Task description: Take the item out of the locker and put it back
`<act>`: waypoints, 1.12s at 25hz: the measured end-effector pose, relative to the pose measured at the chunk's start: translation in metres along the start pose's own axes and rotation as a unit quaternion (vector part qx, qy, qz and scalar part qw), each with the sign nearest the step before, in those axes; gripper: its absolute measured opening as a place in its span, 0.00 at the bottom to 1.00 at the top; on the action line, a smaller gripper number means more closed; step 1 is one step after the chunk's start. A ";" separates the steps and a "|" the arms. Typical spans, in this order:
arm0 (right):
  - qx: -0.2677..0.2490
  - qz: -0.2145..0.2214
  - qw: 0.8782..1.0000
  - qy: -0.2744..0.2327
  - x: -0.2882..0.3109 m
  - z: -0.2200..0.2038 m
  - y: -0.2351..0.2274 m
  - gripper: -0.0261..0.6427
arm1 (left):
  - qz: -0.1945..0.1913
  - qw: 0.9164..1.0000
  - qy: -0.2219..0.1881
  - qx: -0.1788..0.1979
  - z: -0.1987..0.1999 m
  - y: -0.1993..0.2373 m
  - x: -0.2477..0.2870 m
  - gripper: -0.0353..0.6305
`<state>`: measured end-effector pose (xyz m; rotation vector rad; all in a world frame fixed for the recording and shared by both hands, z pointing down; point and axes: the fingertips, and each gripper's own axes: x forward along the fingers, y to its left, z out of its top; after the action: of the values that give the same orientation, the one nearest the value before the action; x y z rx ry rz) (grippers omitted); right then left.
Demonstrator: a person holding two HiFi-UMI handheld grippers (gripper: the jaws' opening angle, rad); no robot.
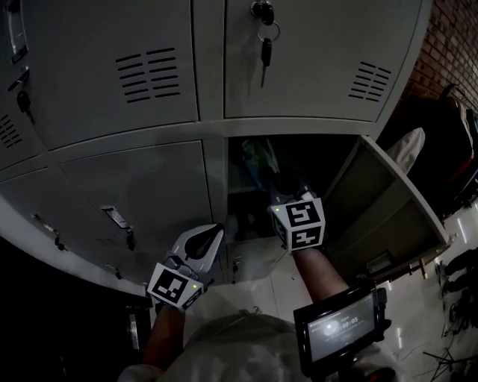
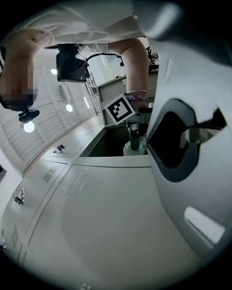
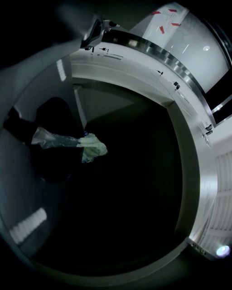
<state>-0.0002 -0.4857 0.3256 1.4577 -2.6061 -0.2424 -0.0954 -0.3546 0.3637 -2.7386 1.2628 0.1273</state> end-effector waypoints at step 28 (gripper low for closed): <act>0.016 0.025 0.998 -0.054 -0.212 -0.007 0.085 0.05 | 0.000 1.000 -0.003 -0.012 0.015 -0.071 -0.087 0.06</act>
<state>0.0404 -0.2618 0.3398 1.4238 -2.7401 -0.2816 -0.0980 -0.2408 0.3653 -2.7560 1.2671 0.1517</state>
